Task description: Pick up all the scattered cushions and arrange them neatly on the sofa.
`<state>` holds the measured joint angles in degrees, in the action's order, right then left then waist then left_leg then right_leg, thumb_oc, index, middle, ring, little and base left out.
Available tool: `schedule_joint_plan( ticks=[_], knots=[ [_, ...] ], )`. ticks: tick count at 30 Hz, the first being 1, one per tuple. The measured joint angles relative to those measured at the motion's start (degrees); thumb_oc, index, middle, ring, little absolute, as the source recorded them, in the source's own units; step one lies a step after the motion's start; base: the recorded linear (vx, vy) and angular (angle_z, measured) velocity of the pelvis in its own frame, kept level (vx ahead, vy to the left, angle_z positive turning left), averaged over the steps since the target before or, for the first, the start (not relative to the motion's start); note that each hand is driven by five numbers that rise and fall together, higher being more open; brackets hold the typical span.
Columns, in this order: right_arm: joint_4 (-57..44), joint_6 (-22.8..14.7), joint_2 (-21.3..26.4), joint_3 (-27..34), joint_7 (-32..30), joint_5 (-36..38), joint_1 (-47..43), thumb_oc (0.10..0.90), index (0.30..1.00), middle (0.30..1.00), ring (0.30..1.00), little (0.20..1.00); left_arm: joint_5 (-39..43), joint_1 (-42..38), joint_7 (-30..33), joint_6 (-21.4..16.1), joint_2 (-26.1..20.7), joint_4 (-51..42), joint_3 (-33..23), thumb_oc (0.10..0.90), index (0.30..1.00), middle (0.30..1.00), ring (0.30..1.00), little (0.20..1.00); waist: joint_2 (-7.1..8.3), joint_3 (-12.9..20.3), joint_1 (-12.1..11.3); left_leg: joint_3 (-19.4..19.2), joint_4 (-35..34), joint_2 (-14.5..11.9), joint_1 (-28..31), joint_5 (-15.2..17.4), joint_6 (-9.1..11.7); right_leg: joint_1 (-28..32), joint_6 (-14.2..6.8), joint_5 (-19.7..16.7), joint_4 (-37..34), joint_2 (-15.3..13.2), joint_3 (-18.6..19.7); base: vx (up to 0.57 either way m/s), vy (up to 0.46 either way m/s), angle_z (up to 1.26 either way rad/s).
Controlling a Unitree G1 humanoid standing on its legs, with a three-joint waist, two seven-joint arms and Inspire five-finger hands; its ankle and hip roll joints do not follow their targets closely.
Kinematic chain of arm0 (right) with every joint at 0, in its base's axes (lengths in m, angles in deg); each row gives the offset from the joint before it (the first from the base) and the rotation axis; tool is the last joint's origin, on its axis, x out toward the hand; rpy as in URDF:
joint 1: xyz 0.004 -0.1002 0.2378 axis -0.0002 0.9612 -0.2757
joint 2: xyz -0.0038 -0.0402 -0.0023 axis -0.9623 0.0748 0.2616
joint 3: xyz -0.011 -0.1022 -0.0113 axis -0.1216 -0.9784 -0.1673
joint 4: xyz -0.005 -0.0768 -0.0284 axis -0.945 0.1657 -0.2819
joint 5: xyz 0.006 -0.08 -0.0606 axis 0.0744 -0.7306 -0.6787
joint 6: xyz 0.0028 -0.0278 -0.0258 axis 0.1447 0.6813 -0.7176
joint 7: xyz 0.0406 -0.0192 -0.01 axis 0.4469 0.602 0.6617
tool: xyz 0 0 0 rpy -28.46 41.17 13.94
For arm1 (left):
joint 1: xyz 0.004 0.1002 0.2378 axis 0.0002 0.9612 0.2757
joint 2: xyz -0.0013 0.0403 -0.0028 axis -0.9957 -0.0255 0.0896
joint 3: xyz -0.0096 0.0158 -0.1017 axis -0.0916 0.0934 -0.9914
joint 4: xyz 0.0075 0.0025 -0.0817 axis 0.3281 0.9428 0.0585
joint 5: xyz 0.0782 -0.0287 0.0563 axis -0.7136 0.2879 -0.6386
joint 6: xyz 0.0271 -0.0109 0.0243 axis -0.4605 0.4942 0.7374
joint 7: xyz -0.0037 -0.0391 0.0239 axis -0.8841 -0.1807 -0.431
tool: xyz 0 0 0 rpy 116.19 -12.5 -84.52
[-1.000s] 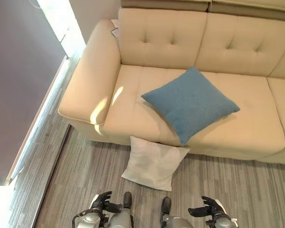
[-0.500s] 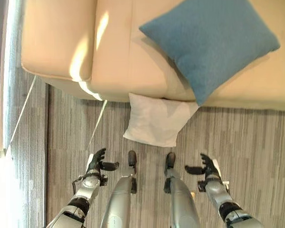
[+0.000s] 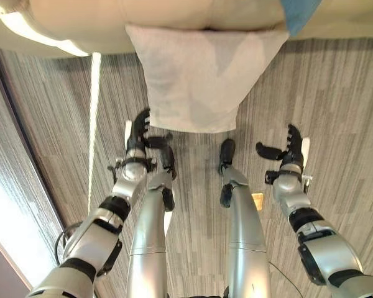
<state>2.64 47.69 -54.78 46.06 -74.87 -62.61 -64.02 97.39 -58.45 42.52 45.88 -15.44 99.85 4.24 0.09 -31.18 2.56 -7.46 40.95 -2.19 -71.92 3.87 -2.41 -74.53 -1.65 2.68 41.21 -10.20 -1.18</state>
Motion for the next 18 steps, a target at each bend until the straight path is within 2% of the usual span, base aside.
schedule_joint_plan(
  ticks=[4, 7, 10, 13, 18],
  knots=[
    [-0.17, -0.63, 1.32, -2.85, -0.27, 2.38, -4.78, 0.8, 0.9, 0.9, 0.9, 0.9, 2.57, -2.82, 1.57, -0.01, -0.7, 0.18, 0.19, 0.8, 0.9, 0.9, 0.9, 0.9, -0.29, 0.02, -0.27, 0.26, 4.91, -0.64, -6.45, 1.64, 0.02, -6.65, 0.37, 1.43, 5.3, 0.01, 0.31, 0.05, -0.014, 0.0],
    [-0.26, -0.98, 2.37, -4.08, -0.61, 3.53, -9.35, 0.8, 0.9, 0.9, 0.9, 0.9, 3.66, -5.25, 2.25, 0.03, -1.49, 0.52, 0.17, 0.8, 0.9, 0.9, 0.9, 0.9, -0.51, -0.17, -0.55, 0.45, 7.92, -0.87, -11.72, 1.64, 0.52, -12.06, 0.87, 1.69, 8.07, 0.13, 0.48, 0.06, -0.035, 0.0],
    [-2.85, -1.04, 2.62, -5.33, -2.38, 4.47, -11.82, 0.8, 0.9, 0.9, 0.9, 0.9, 6.55, -7.03, 5.09, -0.08, -0.72, 0.59, -0.43, 0.8, 0.9, 0.9, 0.9, 0.9, -0.53, -0.16, -0.8, 0.86, 9.81, -1.01, -15.14, 2.46, 0.25, -15.25, 0.86, 2.22, 9.84, 0.15, 0.53, 0.05, -0.042, -0.01],
    [-4.35, -1.07, 2.99, -6.67, -3.0, 4.49, -14.08, 0.8, 0.9, 0.9, 0.9, 0.9, 8.78, -8.65, 6.47, -0.22, -0.23, 0.53, -0.42, 0.8, 0.9, 0.9, 0.9, 0.9, -0.63, -0.28, -1.39, 1.18, 11.06, -1.03, -17.4, 2.44, 0.43, -17.4, 1.45, 2.52, 11.0, 0.09, 0.32, 0.04, -0.038, 0.01],
    [-6.95, -1.33, 3.24, -7.8, -3.8, 4.32, -15.43, 0.8, 0.9, 0.9, 0.9, 0.9, 10.84, -10.45, 8.83, -1.08, 0.2, 0.5, -0.92, 0.8, 0.9, 0.9, 0.9, 0.9, -0.63, -0.27, -1.81, 1.46, 10.61, -0.93, -17.77, 2.49, 0.41, -17.56, 1.31, 2.78, 10.49, -0.09, 0.03, 0.01, -0.019, 0.01]
  ],
)
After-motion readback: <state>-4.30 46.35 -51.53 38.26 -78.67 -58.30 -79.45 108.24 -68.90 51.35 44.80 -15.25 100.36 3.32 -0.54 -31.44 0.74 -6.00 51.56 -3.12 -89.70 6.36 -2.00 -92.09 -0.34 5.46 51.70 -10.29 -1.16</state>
